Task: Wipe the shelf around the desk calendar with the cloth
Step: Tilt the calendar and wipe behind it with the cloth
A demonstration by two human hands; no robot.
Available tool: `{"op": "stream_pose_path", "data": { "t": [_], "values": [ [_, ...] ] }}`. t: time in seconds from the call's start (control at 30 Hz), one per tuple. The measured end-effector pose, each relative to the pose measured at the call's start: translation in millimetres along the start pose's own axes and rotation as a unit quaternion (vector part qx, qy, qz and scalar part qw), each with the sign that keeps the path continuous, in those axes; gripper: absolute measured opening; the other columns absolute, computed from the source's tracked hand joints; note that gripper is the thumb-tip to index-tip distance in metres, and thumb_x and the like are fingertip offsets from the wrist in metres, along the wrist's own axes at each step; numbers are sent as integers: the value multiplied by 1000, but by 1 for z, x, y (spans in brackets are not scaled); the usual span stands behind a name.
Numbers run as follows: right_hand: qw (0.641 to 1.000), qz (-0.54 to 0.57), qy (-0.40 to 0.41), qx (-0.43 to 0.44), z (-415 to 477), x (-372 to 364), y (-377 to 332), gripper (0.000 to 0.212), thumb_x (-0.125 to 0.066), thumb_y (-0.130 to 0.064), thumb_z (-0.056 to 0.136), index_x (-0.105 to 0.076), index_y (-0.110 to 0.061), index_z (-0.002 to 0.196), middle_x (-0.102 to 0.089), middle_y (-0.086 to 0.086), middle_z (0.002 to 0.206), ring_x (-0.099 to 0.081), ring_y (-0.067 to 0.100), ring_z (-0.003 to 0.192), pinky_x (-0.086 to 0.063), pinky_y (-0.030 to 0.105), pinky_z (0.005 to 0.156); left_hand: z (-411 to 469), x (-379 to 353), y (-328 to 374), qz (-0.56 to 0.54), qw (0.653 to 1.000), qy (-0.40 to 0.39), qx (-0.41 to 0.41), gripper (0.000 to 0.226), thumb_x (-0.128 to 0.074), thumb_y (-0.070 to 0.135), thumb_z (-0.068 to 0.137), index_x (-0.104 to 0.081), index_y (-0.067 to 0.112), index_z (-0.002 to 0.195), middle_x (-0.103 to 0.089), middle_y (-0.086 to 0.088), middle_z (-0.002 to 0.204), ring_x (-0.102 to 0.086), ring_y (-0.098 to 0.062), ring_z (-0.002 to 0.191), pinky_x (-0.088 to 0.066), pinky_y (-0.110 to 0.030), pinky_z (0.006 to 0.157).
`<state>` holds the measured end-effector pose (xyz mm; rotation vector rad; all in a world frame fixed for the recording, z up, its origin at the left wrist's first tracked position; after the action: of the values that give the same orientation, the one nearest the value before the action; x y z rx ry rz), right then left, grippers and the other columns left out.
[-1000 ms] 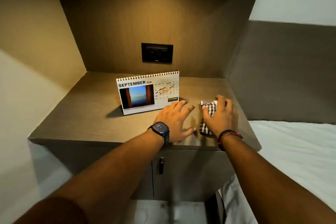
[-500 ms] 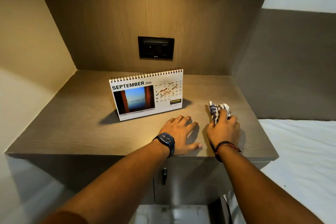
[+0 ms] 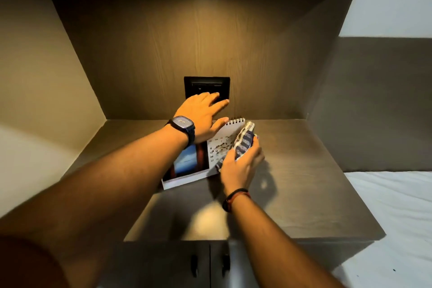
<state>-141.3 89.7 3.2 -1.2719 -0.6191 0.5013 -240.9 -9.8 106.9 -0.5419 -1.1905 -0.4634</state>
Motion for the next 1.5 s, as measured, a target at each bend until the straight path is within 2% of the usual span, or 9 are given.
{"op": "stream_pose_path", "data": {
  "t": [0.1, 0.17, 0.27, 0.5, 0.7, 0.87, 1.1, 1.3, 1.5],
  "values": [
    [999, -18, -24, -19, -5, -18, 9, 64, -54, -9, 86, -30, -16, 144, -26, 16, 147, -53, 38, 114, -49, 36, 89, -1, -28, -6, -23, 998, -66, 7, 55, -22, 54, 94, -37, 28, 140, -35, -8, 150, -31, -27, 136, -27, -45, 110],
    [998, -38, -55, 2, -17, -32, 10, 62, -54, -5, 85, -32, -12, 143, -23, 18, 148, -50, 41, 118, -48, 45, 97, -1, -35, -7, -39, 997, -65, 4, 52, -21, 52, 95, -45, 28, 135, -39, -7, 148, -32, -26, 135, -28, -46, 110],
    [994, -46, -94, 27, -32, -47, 11, 65, -54, -1, 84, -29, -10, 143, -15, 18, 151, -45, 39, 126, -41, 47, 106, 0, -37, -8, -42, 997, -61, -2, 52, -19, 51, 95, -49, 29, 132, -38, -4, 149, -30, -25, 137, -26, -46, 111],
    [999, -36, -32, -15, -14, -45, 6, 63, -52, 2, 86, -29, -11, 144, -17, 18, 152, -49, 41, 121, -47, 46, 99, 1, -42, -7, -42, 995, -94, -1, 56, -14, 52, 95, -44, 29, 136, -28, -2, 155, -20, -25, 141, -19, -48, 113],
    [990, -92, -105, 33, -46, -57, 16, 65, -55, 0, 84, -30, -17, 142, -16, 16, 152, -41, 36, 132, -42, 43, 108, 2, -42, -7, -44, 994, -97, -1, 55, -15, 53, 95, -42, 30, 137, -24, -1, 156, -17, -25, 142, -17, -49, 114],
    [998, -32, -45, -42, -23, -45, 15, 69, -49, 8, 82, -28, -12, 145, -17, 18, 152, -42, 38, 131, -41, 48, 107, 0, -40, -8, -48, 994, -100, 6, 55, -14, 53, 95, -41, 31, 138, -22, 0, 157, -14, -24, 143, -14, -48, 115],
    [981, -127, -146, 26, -70, -66, 19, 65, -53, -4, 88, -25, -16, 146, -9, 8, 156, -37, 29, 137, -36, 37, 113, 1, -42, -7, -37, 994, -103, 3, 55, -14, 54, 95, -37, 34, 140, -20, -1, 157, -13, -26, 144, -15, -50, 115],
    [992, -42, -91, -79, -40, -54, 15, 76, -48, 7, 83, -21, -18, 149, -9, 15, 156, -35, 35, 137, -37, 44, 112, -2, -38, -7, -31, 995, -93, 7, 55, -13, 54, 95, -37, 34, 140, -18, -1, 158, -12, -26, 144, -14, -50, 115],
    [982, -105, -154, 37, -72, -68, 1, 68, -55, -2, 87, -25, -19, 146, -9, 8, 156, -46, 29, 128, -43, 36, 106, -3, -31, -5, 10, 999, -52, 0, 54, -11, 55, 94, -35, 39, 139, -7, 0, 160, 2, -28, 145, -4, -51, 116]
  ]
}}
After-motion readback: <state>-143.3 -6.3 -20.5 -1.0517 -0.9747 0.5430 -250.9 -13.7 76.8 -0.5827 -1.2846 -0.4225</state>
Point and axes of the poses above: each hand's wrist, its own z-axis towards the middle knuckle, its own x-axis out of the back of the hand, y = z × x, the point moved 9 cm from there along z, towards the middle knuckle
